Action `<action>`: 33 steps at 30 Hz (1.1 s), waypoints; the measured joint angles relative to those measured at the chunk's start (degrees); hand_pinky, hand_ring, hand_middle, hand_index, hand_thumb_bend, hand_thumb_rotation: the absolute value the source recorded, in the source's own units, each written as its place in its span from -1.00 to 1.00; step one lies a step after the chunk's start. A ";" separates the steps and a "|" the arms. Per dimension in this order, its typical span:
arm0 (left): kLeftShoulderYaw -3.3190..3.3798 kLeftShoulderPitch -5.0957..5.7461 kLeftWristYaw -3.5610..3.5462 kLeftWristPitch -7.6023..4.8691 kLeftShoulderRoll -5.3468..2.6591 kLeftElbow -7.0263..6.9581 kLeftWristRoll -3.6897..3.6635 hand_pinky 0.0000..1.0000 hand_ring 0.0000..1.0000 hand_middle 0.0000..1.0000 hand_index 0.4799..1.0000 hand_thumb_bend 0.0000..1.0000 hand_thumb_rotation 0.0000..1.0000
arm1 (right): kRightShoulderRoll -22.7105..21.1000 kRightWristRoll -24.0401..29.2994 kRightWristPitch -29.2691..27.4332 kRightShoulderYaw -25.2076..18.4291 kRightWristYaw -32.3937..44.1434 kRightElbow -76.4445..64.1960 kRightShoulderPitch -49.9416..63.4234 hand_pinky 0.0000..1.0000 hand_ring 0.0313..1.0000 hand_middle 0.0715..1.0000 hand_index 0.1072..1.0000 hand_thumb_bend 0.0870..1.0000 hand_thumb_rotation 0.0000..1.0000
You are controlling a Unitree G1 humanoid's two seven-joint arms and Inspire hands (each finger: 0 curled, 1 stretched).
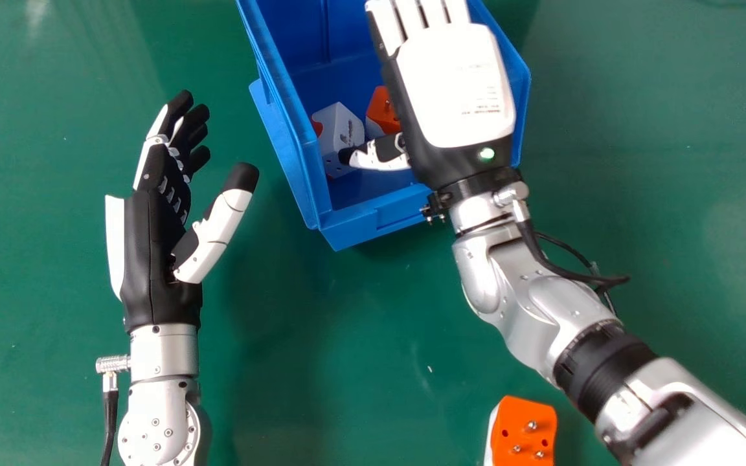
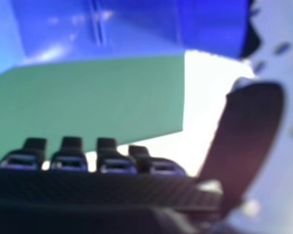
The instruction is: Pick all objects and put in blue box
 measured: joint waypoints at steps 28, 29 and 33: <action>-0.12 1.25 -2.68 0.13 -1.30 -1.59 -2.09 0.79 0.78 0.74 0.54 0.58 0.01 | -10.34 14.02 0.68 -19.10 29.46 -61.12 46.01 0.96 1.00 1.00 1.00 0.73 -0.19; -0.13 1.29 -2.49 0.15 -1.30 -1.69 -2.01 0.78 0.78 0.74 0.54 0.58 0.01 | -10.89 14.97 0.68 -19.60 31.38 -62.19 47.28 0.96 1.00 1.00 1.00 0.73 -0.18; -0.31 1.42 -2.23 0.21 -1.22 -1.93 -1.66 0.78 0.78 0.74 0.54 0.59 0.01 | -13.14 15.51 0.74 -21.40 37.59 -65.55 51.68 0.92 0.98 0.99 0.99 0.73 -0.16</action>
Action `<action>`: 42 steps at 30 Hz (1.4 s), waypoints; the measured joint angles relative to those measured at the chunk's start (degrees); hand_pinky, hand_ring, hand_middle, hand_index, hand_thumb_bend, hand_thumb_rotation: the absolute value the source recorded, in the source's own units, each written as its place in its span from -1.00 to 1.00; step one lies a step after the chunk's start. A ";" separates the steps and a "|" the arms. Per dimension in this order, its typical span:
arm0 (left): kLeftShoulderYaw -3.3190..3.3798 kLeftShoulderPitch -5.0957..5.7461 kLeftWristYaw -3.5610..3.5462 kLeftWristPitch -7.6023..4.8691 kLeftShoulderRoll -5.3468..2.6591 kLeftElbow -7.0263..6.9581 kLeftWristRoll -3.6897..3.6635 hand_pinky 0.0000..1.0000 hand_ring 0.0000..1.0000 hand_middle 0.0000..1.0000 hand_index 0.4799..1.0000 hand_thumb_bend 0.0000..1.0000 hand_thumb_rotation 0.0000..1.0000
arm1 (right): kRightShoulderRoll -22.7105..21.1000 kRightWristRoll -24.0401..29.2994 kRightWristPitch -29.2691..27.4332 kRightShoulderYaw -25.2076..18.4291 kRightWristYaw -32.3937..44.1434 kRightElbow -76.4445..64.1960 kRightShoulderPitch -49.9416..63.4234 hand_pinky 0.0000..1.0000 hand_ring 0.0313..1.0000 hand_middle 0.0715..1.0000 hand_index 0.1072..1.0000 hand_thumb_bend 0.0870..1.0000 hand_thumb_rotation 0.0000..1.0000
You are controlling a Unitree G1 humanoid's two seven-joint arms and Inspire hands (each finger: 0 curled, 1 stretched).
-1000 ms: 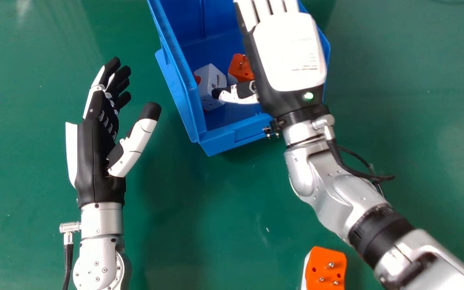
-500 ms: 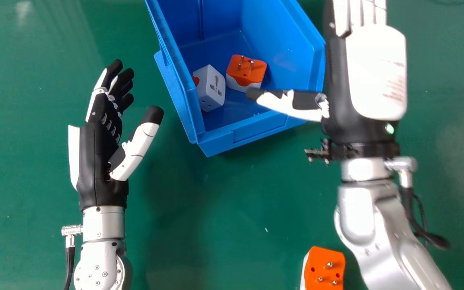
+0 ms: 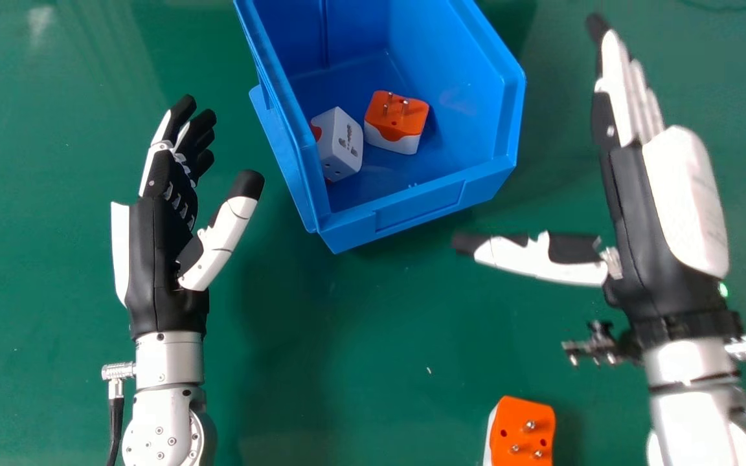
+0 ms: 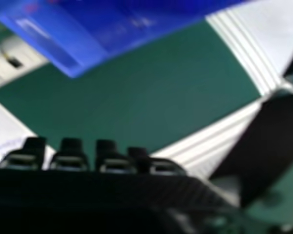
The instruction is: Pick all objects and put in blue box
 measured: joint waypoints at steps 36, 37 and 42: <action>-0.18 1.78 -0.01 0.20 0.12 -1.47 0.58 0.77 0.78 0.74 0.55 0.59 0.03 | -1.86 -28.42 32.71 5.87 53.23 -18.72 5.34 0.41 0.81 0.89 0.87 0.72 -0.16; -0.18 1.78 -0.01 0.19 0.12 -1.48 0.58 0.77 0.78 0.73 0.55 0.59 0.03 | -1.36 -29.72 32.85 6.39 53.38 -18.49 5.27 0.40 0.81 0.88 0.87 0.75 -0.18; -0.15 1.79 -0.41 0.19 0.14 -1.49 0.28 0.78 0.78 0.73 0.55 0.59 0.02 | 0.77 -34.42 32.78 8.44 53.89 -16.52 5.22 0.40 0.81 0.87 0.86 0.84 -0.28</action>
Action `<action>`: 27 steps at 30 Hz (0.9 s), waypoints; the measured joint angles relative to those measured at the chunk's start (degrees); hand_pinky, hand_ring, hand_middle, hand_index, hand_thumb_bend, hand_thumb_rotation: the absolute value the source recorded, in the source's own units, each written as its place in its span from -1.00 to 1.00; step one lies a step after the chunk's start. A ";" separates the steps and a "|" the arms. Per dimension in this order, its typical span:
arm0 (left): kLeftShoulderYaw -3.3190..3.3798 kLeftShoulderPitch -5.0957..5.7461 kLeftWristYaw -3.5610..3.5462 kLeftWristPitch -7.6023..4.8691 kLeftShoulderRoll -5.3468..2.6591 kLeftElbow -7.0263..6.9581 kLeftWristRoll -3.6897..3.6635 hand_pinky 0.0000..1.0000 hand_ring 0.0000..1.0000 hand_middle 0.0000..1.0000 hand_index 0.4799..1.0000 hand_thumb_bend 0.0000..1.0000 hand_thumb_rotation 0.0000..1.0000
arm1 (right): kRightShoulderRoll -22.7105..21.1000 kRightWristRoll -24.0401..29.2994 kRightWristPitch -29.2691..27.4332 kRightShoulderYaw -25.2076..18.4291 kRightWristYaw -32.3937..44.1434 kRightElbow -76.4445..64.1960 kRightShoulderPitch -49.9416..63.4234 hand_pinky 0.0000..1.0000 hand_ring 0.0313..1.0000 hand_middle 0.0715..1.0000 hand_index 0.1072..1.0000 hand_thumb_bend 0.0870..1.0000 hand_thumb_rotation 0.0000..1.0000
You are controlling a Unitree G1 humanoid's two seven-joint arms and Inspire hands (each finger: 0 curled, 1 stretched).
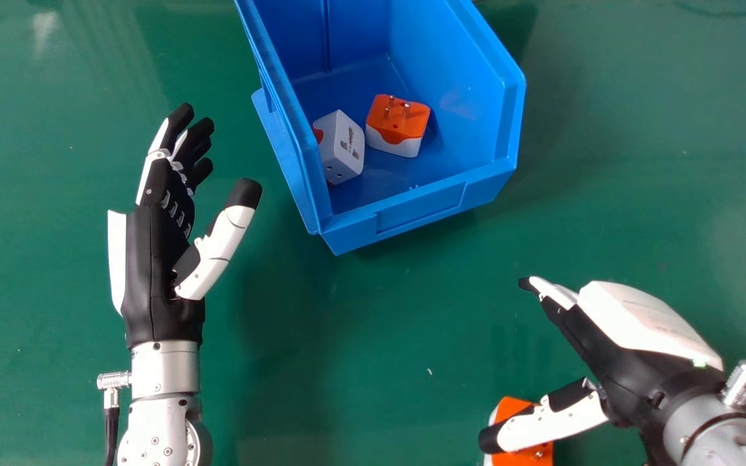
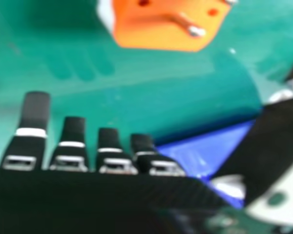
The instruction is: Pick all objects and put in blue box
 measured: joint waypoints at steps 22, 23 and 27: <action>0.01 0.01 0.48 -0.02 0.05 0.00 0.37 0.77 0.78 0.73 0.56 0.58 0.03 | 4.98 -5.86 -3.93 1.46 1.22 1.02 2.79 0.58 0.84 0.85 0.83 0.82 -0.51; 0.00 0.01 0.46 -0.02 0.05 0.00 0.35 0.77 0.78 0.73 0.56 0.58 0.03 | 5.05 -5.84 -4.24 1.25 1.13 1.02 2.98 0.60 0.84 0.84 0.82 0.82 -0.53; -0.02 0.07 0.62 -0.04 0.04 -0.06 0.58 0.77 0.78 0.73 0.56 0.59 0.04 | 5.18 -5.65 -5.75 0.75 0.05 0.95 3.91 0.62 0.82 0.82 0.79 0.81 -0.66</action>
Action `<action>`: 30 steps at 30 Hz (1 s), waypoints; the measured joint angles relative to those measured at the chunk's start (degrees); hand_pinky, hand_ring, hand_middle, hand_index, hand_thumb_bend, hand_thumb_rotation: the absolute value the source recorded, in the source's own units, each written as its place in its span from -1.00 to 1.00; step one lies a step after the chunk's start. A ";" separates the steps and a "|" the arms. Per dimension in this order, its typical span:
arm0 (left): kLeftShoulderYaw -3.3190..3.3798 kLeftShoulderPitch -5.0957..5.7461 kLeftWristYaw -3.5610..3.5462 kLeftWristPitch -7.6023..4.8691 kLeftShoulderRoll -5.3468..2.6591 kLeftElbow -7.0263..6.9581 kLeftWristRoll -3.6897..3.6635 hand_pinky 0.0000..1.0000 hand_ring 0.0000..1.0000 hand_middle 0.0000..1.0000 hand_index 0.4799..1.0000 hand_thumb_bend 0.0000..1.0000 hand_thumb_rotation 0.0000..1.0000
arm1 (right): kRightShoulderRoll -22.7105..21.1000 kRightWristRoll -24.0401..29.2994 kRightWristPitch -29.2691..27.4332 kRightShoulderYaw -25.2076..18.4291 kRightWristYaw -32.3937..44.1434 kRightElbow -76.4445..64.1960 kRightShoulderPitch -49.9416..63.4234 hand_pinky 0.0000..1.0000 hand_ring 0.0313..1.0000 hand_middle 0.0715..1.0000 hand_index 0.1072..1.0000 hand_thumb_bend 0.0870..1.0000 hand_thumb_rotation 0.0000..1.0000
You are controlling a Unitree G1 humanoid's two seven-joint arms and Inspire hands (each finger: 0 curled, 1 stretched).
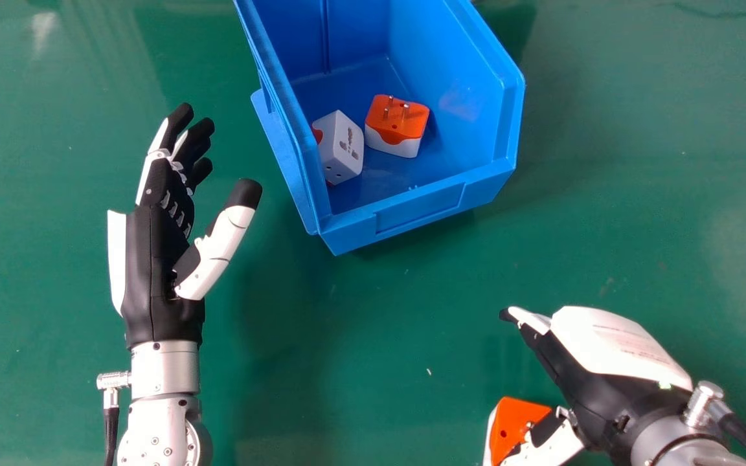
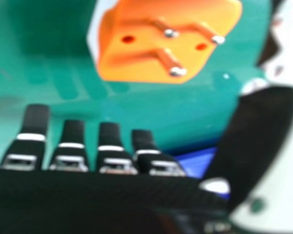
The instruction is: Pick all objects and put in blue box
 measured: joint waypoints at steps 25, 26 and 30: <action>-0.07 0.10 0.07 0.11 -0.06 -0.63 0.04 0.77 0.78 0.73 0.55 0.60 0.03 | -4.29 -1.07 -11.65 1.62 -14.95 9.74 1.51 0.60 0.95 0.94 0.85 0.81 -0.65; -0.07 0.10 0.04 0.13 -0.05 -0.65 0.02 0.77 0.78 0.74 0.55 0.60 0.04 | -4.29 -1.42 -11.71 1.82 -15.30 9.99 1.39 0.61 0.95 0.94 0.85 0.79 -0.65; -0.07 0.09 -0.86 0.27 -0.06 -1.00 -0.85 0.77 0.78 0.74 0.55 0.59 0.03 | -4.29 -3.09 -11.68 3.05 -15.73 11.54 0.05 0.60 0.95 0.94 0.86 0.75 -0.64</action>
